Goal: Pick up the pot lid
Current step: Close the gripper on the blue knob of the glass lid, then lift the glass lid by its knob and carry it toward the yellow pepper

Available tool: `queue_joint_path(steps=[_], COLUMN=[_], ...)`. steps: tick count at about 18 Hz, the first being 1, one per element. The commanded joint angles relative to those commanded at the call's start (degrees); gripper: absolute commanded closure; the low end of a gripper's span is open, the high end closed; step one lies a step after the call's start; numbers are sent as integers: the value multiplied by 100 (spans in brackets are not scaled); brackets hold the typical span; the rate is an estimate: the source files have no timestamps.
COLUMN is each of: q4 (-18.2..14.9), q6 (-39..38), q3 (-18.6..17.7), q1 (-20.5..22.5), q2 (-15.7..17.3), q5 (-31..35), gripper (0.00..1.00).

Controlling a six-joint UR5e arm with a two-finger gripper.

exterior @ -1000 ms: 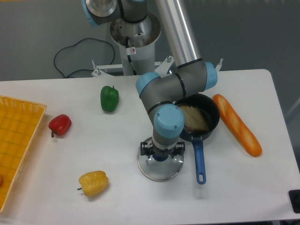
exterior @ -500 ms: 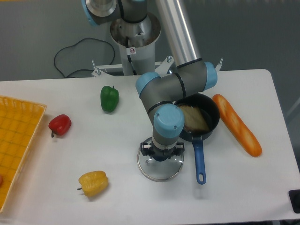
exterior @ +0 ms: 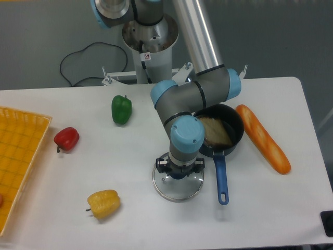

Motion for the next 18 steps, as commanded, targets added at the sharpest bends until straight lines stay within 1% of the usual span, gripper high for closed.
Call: queue_joint_path(steps=[4,7,12,14,18], q4=[-9,-26,-61,-70,-70], q6=[166,377,606,720,922], q3=[26,17,26,53,70], q1=[-26,-123,-193,-324,-492], q2=[62,97,272,299,465], q5=[0,-9,-35,-26,9], gripper=[59,59,59,59,59])
